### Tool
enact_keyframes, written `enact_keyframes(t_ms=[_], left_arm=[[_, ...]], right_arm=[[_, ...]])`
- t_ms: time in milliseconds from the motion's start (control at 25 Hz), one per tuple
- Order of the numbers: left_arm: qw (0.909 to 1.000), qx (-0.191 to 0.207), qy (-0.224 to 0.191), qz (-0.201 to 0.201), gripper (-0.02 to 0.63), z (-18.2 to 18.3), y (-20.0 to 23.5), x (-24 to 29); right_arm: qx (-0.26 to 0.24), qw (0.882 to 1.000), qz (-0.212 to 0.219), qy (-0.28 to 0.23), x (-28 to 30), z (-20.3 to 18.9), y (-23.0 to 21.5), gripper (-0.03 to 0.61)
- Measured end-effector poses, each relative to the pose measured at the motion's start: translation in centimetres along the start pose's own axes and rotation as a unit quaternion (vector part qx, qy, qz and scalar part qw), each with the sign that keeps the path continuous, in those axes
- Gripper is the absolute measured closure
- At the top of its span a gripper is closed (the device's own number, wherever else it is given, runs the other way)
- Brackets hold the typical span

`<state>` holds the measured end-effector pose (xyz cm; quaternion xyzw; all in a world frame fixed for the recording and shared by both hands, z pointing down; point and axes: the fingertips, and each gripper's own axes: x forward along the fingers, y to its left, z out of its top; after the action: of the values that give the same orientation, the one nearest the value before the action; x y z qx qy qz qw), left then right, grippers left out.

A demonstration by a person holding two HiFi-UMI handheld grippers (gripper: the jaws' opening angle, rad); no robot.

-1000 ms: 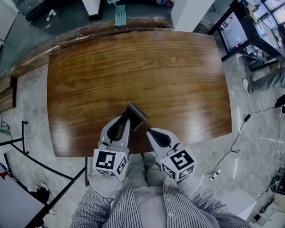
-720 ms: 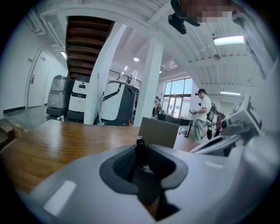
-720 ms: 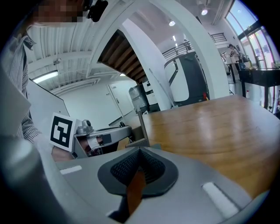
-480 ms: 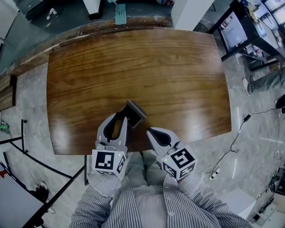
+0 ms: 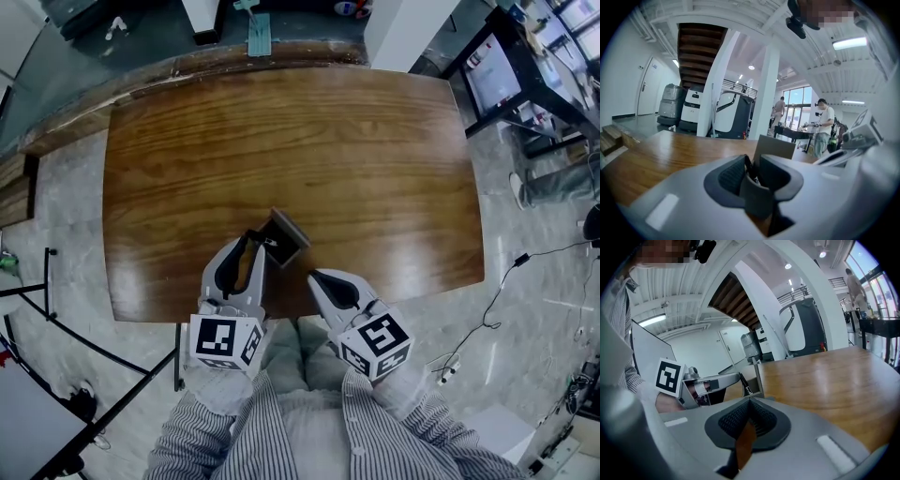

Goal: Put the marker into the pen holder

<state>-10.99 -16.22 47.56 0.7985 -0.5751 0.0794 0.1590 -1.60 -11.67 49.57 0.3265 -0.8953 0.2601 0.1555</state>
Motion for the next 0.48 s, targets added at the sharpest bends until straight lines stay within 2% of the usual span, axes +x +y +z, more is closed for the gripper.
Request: enact_keyframes(t_ms=[240,480], left_arm=[[0.9995,-0.031,-0.004,-0.004,0.525,0.7,-1.4,-2.2],[0.9996,-0.028,-0.001,-0.01,0.542,1.0,-3.0,-4.8]], right_arm=[[-0.021,1.0,0.006,-0.009,-1.0,1.2,1.3,0.58],[-0.052,0.998,0.014,-0.024,-2.2,2.5,3.3,0.579]])
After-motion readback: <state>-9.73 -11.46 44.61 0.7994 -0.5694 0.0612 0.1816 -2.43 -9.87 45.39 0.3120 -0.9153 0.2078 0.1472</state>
